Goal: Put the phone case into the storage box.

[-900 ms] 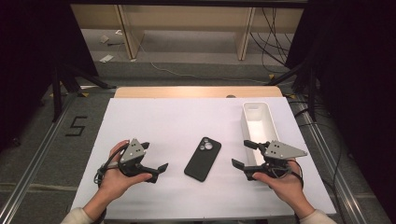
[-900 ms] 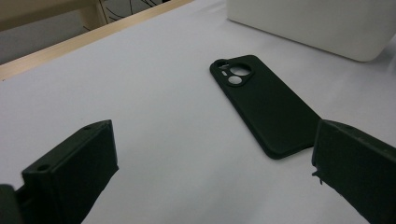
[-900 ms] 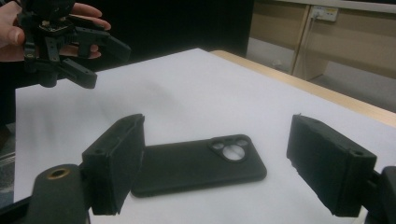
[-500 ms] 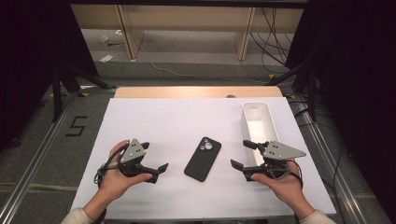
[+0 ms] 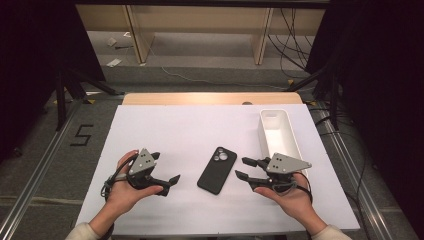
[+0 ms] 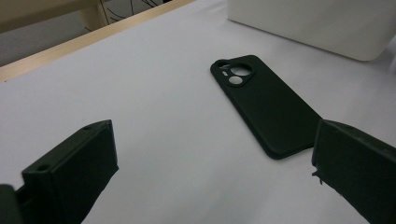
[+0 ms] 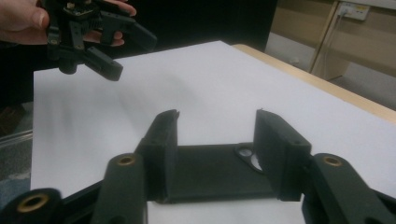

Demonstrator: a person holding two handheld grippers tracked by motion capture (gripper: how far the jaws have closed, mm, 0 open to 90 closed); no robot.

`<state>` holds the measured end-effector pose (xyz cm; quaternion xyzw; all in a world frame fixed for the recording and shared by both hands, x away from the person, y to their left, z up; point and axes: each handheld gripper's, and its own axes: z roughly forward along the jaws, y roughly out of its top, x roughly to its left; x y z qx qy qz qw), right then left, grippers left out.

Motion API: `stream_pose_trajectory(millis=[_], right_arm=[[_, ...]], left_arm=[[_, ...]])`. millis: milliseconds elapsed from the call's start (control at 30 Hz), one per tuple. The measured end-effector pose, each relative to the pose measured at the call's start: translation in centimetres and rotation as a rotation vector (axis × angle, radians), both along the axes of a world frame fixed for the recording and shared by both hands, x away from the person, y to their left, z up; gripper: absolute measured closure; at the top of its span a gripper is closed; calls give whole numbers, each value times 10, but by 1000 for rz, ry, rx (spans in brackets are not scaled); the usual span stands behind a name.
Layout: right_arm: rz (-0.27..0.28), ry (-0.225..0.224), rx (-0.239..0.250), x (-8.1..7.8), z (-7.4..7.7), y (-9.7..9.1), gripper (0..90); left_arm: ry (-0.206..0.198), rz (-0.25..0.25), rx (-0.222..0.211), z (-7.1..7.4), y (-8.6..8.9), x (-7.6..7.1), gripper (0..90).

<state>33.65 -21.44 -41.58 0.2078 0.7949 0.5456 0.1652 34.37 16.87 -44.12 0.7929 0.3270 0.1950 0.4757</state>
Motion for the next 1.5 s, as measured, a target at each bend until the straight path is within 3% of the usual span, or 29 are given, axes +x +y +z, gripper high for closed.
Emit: stream_pose_trajectory(millis=[133, 267, 467, 733, 1233, 1500], right_arm=[[9, 1, -15, 1, -1, 5, 620], [12, 27, -32, 4, -2, 15, 800], [18, 69, -58, 6, -6, 25, 886], [-27, 139, -140, 12, -16, 34, 900], [-14, 333, -378, 17, -50, 53, 900], [2, 350, -419, 20, -60, 63, 900]], left_arm=[[0, 0, -1, 0, 0, 0, 0], [0, 1, 3, 0, 0, 0, 0], [2, -1, 3, 0, 0, 0, 0], [4, -4, 5, -1, -1, 0, 0], [13, -9, 8, -2, -3, 1, 0], [15, -11, 8, -2, -3, 1, 0]])
